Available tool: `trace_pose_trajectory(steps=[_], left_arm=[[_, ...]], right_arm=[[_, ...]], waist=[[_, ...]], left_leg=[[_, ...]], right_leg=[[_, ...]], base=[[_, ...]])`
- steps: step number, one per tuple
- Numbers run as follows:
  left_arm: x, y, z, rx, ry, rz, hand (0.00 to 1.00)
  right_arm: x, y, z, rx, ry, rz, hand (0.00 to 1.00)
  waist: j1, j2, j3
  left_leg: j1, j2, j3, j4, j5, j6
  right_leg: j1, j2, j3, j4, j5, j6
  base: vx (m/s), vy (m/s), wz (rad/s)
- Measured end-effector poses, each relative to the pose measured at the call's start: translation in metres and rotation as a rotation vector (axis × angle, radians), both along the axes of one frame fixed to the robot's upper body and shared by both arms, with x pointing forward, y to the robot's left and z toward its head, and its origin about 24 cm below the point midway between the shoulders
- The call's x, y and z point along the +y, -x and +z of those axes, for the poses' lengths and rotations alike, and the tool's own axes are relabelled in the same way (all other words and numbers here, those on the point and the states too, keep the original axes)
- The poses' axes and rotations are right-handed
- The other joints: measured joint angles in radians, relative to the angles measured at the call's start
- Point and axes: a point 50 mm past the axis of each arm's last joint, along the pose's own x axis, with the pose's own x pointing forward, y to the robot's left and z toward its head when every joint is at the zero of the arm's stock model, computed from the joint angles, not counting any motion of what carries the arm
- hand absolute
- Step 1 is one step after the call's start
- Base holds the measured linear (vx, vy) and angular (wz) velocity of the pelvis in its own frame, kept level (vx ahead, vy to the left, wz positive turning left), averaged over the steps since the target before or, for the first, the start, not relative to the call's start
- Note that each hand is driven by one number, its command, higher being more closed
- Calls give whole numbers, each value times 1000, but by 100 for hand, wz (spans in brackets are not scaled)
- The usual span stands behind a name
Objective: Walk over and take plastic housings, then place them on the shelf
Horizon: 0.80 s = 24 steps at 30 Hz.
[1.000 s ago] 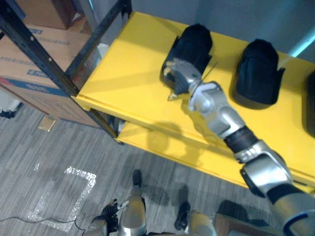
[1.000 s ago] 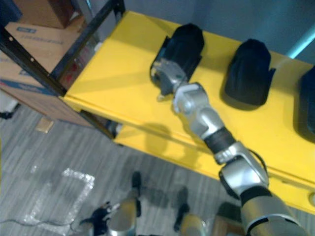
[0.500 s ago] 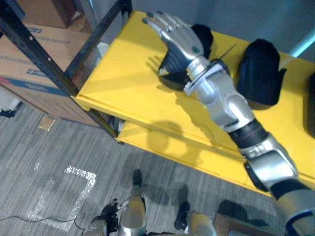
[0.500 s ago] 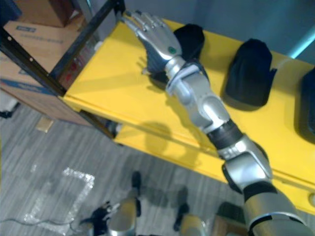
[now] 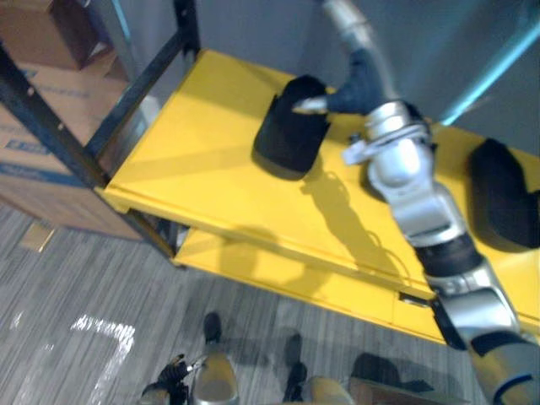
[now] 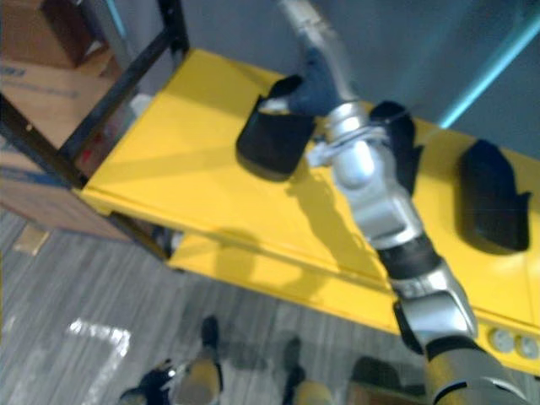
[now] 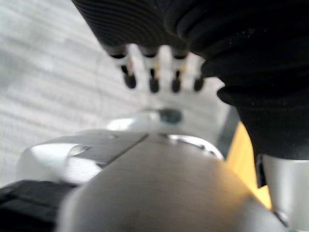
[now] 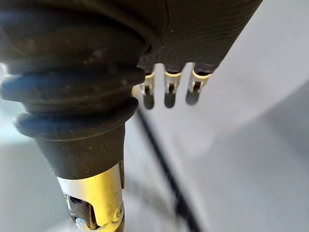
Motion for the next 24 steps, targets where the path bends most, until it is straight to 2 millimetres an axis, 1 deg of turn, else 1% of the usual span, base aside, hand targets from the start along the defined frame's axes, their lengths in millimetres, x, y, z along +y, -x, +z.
trace_pose_trajectory(steps=[1,2,3,4,6,7,8,10,11,12,13,14,15,16,17,20,21,23,24], left_arm=[[0,5,-2,13,-3,22,0],[-1,11,-4,36,-2,31,0],[0,14,-5,43,-2,36,0],[-1,18,-6,50,5,61,0],[-4,26,-9,75,18,95,0],[-7,31,-11,82,27,121,0],[-8,34,-11,85,31,131,0],[-11,46,-14,104,38,170,0],[-11,49,-14,107,36,178,0],[-10,54,-14,113,34,192,0],[-9,54,-14,112,32,204,0],[-8,55,-14,115,32,207,0],[-8,59,-14,122,29,210,0],[-8,57,-14,119,30,209,0],[-9,57,-14,117,31,209,0],[-11,54,-14,118,40,206,0],[-12,54,-14,120,42,205,0],[-13,51,-15,123,48,200,0],[-14,50,-15,125,49,197,0]], right_arm=[[-24,9,-2,-11,-74,-23,0],[-48,19,-5,-23,-130,-67,0],[-59,24,-6,-32,-150,-94,0],[-81,33,-11,-50,-191,-161,0],[-111,49,-20,-71,-242,-269,0],[-130,61,-29,-77,-272,-351,0],[-140,68,-36,-74,-286,-393,0],[-180,95,-75,-13,-384,-573,0],[-189,102,-89,13,-430,-615,0],[-205,115,-119,80,-528,-695,0],[-215,126,-154,177,-631,-764,0],[-218,132,-174,233,-681,-796,0],[-218,146,-213,350,-778,-852,0],[-212,161,-248,455,-868,-897,0],[-208,167,-263,504,-907,-909,0],[-177,185,-333,807,-1054,-916,0],[-172,187,-343,859,-1071,-909,0],[-148,194,-379,1087,-1104,-847,0],[-138,196,-390,1163,-1109,-820,0]], waist=[[-16,4,-25],[-43,17,-54],[-54,24,-65],[-63,35,-83],[-87,58,-112],[-106,68,-129],[-109,67,-133],[-137,81,-168],[-150,81,-173],[-164,79,-178],[-168,77,-178],[-174,74,-177],[-186,70,-179],[-190,71,-179],[-190,71,-179],[-189,77,-180],[-188,77,-179],[-181,79,-173],[-179,80,-173]], left_leg=[[12,9,21,-1,-3,-3],[13,21,28,-1,-7,-8],[17,27,35,-1,-10,-11],[36,44,63,-1,-16,-17],[48,63,85,-1,-25,-24],[54,73,102,-1,-27,-28],[60,78,108,-1,-28,-29],[68,83,132,-1,-32,-34],[68,83,136,-1,-32,-35],[69,84,154,-1,-32,-35],[75,82,169,-1,-34,-38],[81,80,178,-1,-36,-38],[87,74,183,-1,-41,-38],[94,66,190,-1,-45,-35],[98,64,198,0,-48,-34],[121,49,226,-1,-63,-32],[122,46,227,-1,-64,-32],[134,36,230,-1,-69,-30],[138,32,228,-1,-72,-28]], right_leg=[[0,7,23,-9,7,-3],[-3,14,33,-14,12,-8],[-3,20,40,-18,15,-11],[-2,31,71,-27,23,-17],[-2,46,89,-41,26,-23],[-5,55,101,-48,24,-22],[-6,58,110,-52,24,-21],[-7,63,132,-62,23,-21],[-10,62,135,-62,24,-20],[-18,61,145,-61,25,-18],[-23,60,159,-60,30,-11],[-22,56,161,-59,31,-9],[-21,49,164,-55,31,-9],[-20,41,170,-51,31,-9],[-20,39,176,-51,31,-10],[-19,23,196,-43,31,-5],[-18,23,196,-42,30,-5],[-6,8,196,-45,28,-2],[1,7,193,-47,23,-5]], base=[[-3,-32,-52],[-20,-41,-43],[-30,-46,-50],[-30,-42,-56],[-48,-63,-47],[-42,-63,-32],[-19,-52,-39],[25,-33,-30],[36,-7,-20],[39,9,-31],[44,18,-31],[39,22,-27],[41,30,-15],[46,40,-15],[45,40,-20],[35,35,-19],[21,32,-4],[11,17,1],[22,24,6]])
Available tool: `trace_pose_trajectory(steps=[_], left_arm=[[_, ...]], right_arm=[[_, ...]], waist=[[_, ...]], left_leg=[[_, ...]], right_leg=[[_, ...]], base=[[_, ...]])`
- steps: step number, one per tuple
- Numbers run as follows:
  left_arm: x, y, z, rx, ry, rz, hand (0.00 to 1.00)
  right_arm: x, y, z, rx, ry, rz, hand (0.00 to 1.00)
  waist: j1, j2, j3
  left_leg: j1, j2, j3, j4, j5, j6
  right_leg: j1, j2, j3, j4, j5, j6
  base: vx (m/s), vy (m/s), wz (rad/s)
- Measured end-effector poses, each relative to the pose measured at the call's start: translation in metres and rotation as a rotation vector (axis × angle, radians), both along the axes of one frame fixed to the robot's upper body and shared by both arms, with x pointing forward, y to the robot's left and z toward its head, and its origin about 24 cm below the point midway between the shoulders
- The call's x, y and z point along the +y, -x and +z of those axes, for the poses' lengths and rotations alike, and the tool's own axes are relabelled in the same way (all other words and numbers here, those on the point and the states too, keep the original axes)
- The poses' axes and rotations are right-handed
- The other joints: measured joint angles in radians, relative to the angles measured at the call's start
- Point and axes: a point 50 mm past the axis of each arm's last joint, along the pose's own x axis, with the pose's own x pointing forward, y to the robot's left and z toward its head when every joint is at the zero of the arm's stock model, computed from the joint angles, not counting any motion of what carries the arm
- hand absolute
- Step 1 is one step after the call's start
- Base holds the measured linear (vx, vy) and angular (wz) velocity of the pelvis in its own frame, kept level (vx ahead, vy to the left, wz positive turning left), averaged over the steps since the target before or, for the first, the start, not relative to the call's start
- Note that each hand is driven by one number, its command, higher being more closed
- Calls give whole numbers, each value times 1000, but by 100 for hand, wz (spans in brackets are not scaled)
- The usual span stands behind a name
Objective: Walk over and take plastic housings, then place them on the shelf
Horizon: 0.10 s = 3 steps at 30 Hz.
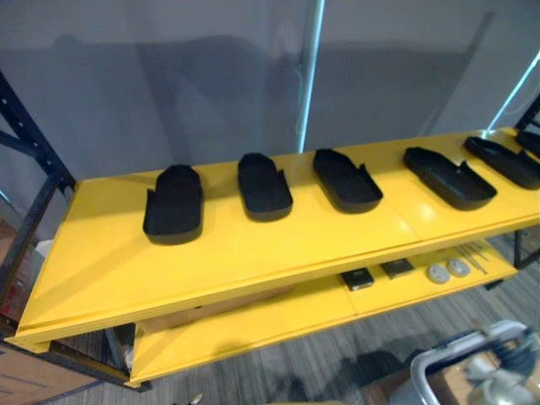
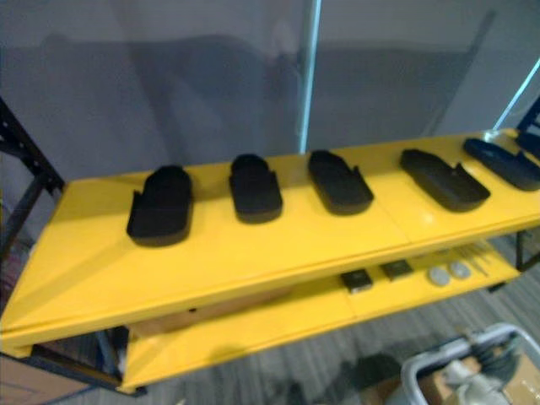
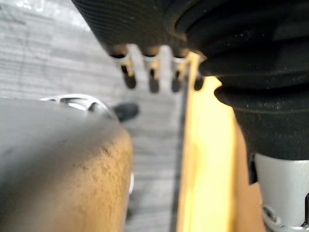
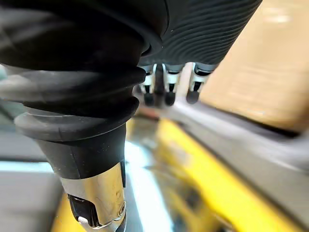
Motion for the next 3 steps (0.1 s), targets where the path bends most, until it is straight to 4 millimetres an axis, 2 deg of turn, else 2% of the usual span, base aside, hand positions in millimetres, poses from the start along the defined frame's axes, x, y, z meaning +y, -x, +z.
trace_pose_trajectory(steps=[3], left_arm=[[-2,-8,0,-14,2,-31,0]], right_arm=[[31,7,-28,113,-131,127,0]], waist=[[20,1,3]], left_leg=[[0,-11,-8,0,-3,4]], right_leg=[[7,-8,-8,-2,-8,8]], base=[[15,7,8]])
